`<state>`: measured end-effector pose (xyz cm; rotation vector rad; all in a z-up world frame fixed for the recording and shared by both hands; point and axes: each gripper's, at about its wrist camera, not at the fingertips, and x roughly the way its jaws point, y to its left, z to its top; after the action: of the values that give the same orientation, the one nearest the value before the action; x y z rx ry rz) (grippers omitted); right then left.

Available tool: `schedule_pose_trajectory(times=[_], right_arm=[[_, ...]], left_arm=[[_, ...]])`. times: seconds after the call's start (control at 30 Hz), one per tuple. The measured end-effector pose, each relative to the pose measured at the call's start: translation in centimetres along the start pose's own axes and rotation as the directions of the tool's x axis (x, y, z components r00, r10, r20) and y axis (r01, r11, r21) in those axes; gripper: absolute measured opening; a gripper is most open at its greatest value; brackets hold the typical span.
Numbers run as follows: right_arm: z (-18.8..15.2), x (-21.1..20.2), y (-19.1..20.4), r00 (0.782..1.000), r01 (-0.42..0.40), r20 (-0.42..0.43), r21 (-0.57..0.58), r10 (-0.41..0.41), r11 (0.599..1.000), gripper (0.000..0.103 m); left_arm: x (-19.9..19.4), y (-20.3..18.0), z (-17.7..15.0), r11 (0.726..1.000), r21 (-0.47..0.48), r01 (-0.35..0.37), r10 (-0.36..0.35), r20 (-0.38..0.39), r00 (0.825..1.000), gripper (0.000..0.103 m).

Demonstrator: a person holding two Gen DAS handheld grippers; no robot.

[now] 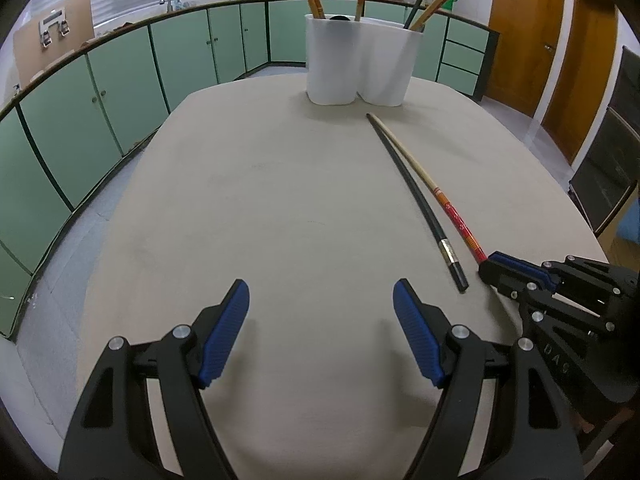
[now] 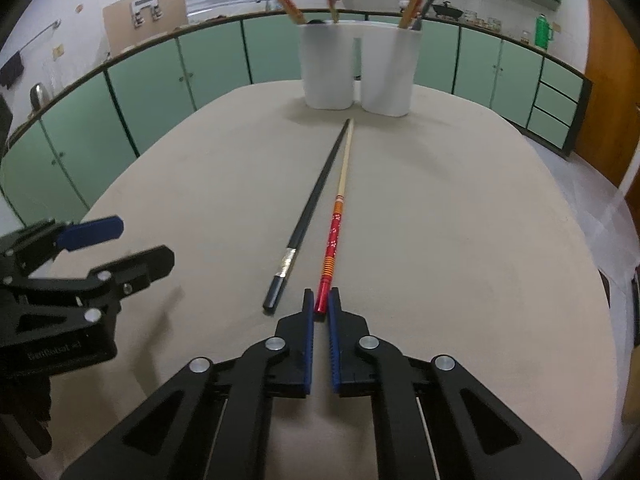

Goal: Organize utensils
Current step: 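Grasp the last red-patterned chopstick with the right gripper, then grasp the black chopstick with the left gripper while the right lifts the red one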

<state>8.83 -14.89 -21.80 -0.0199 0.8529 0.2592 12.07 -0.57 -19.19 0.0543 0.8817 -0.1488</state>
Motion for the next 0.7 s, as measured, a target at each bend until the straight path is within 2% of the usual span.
schedule_pose_trajectory(times=[0.2,0.5,0.7], right_arm=[[-0.5,-1.3,-1.7,0.999,0.014,0.035,0.044,-0.015,0.999,0.006],[-1.5,-2.4,-5.2,0.998,0.048,0.033,0.12,-0.052,0.992,0.006],[-1.7,-2.7,-6.5,0.998,0.048,0.038,0.145,-0.054,0.988,0.006]], left_arm=[[0.2,-1.7,0.0,1.0,0.011,0.028,-0.028,0.004,1.0,0.072],[1.1,-4.9,0.2,0.997,0.033,0.068,-0.068,-0.012,0.998,0.069],[2.8,-6.7,0.2,0.996,0.028,0.079,-0.078,-0.05,0.996,0.056]])
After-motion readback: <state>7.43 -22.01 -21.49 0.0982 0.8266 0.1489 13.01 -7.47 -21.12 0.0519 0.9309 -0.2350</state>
